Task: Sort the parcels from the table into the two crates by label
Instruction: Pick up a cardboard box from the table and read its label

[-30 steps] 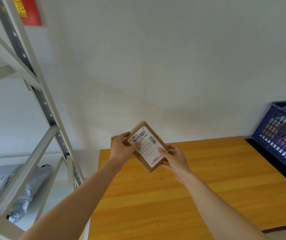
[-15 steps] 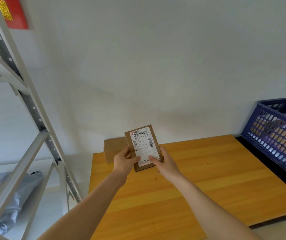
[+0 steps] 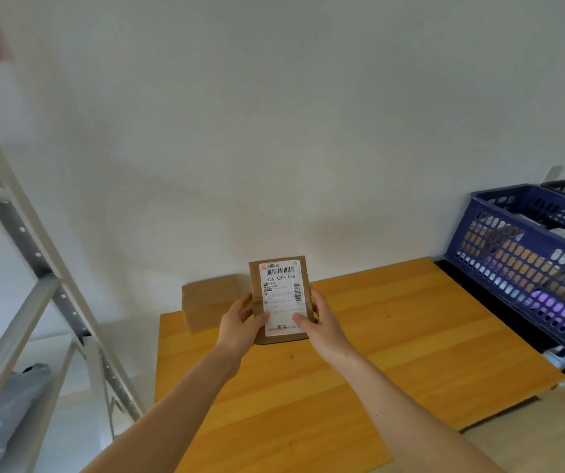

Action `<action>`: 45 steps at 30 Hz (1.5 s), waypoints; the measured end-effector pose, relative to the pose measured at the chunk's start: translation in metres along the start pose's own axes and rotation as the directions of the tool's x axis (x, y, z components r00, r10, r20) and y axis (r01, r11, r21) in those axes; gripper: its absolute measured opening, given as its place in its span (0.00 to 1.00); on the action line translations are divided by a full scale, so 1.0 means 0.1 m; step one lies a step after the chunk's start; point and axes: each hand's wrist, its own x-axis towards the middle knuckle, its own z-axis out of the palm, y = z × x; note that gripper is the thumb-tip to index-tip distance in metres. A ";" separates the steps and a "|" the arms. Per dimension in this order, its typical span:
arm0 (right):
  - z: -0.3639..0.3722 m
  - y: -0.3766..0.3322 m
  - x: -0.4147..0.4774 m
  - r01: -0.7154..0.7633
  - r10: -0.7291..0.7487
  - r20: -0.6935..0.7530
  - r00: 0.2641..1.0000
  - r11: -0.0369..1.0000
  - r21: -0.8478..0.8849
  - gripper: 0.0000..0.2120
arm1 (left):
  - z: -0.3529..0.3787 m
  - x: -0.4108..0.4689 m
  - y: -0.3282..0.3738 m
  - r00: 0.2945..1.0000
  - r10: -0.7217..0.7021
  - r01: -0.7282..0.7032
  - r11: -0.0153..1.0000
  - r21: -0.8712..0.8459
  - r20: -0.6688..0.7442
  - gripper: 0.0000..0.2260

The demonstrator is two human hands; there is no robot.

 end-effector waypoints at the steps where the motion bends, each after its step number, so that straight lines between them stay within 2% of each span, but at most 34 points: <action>1: -0.08 0.02 -0.01 -0.010 0.010 -0.027 1.000 1.000 -0.004 0.26 | 0.08 0.02 0.00 1.000 0.001 -0.002 1.000 0.011 0.021 0.23; 8: -0.61 0.13 -0.12 -0.070 0.070 -0.171 0.983 0.998 0.008 0.26 | 0.68 0.06 -0.07 0.988 -0.005 -0.002 0.999 0.046 0.156 0.18; 22: -2.27 0.28 -1.00 -0.080 0.102 -0.385 0.917 0.994 0.074 0.30 | 2.34 -0.60 0.10 0.911 -0.003 -0.050 0.992 0.117 0.412 0.23; 28: -3.18 0.45 -1.58 -0.060 0.083 -0.436 0.896 0.996 0.065 0.31 | 3.27 -1.17 0.11 0.892 -0.024 -0.051 0.987 0.153 0.452 0.25; 36: -4.34 0.76 -2.23 -0.020 0.037 -0.425 0.904 0.999 0.044 0.30 | 4.42 -1.89 -0.03 0.894 -0.036 -0.041 0.986 0.160 0.446 0.27; 45: -5.38 1.07 -2.52 0.017 0.020 -0.486 0.874 0.997 0.072 0.31 | 5.48 -2.14 -0.05 0.857 -0.043 -0.100 0.964 0.248 0.514 0.26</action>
